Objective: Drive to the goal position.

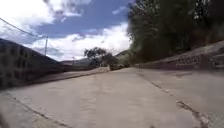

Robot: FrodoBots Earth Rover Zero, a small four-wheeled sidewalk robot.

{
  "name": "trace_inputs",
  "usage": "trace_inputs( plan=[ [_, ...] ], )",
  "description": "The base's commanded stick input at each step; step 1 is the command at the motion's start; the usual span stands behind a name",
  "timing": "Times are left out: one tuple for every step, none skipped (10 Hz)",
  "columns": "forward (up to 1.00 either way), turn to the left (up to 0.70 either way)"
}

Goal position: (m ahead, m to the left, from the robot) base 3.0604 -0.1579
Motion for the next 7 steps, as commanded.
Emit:
trace_inputs(
  plan=[
    [1.0,0.0],
    [1.0,0.0],
    [1.0,0.0],
    [1.0,0.0],
    [1.0,0.0],
    [1.0,0.0],
    [1.0,0.0]
  ],
)
